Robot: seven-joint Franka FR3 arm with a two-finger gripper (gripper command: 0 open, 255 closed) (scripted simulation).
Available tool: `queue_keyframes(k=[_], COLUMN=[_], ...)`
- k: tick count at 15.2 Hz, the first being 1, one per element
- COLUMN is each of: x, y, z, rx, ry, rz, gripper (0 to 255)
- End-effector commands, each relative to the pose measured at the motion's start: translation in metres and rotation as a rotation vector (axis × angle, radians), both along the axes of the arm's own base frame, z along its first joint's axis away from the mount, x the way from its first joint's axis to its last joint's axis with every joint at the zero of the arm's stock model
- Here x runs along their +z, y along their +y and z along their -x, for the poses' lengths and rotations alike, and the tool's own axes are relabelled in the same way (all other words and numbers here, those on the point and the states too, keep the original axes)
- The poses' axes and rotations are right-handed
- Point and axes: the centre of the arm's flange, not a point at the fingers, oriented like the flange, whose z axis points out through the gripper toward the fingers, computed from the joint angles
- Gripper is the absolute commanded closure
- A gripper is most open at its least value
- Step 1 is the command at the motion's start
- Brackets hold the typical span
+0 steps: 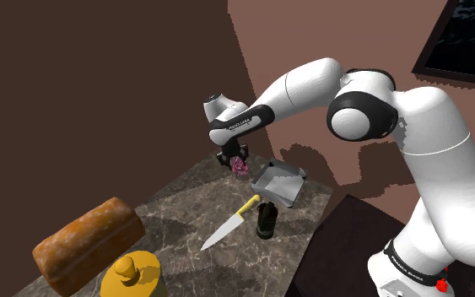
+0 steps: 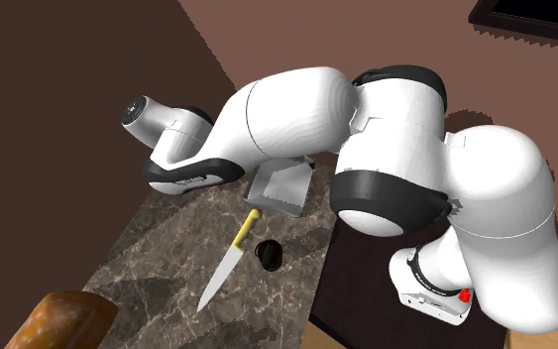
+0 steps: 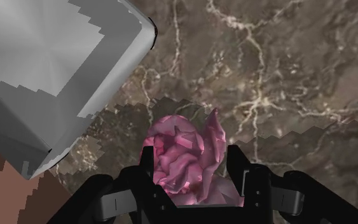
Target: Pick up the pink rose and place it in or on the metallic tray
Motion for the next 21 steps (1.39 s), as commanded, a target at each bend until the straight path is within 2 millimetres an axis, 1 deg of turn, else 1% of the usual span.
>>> queue_keyframes(k=[1, 6, 20, 21], x=[0.0, 0.0, 0.074, 0.069], y=[0.0, 0.0, 0.0, 0.0], z=[0.0, 0.0, 0.0, 0.0], rx=[0.0, 0.0, 0.0, 0.0], ry=[0.0, 0.0, 0.0, 0.0], rz=[0.0, 0.0, 0.0, 0.0], gripper=[255, 255, 255, 255])
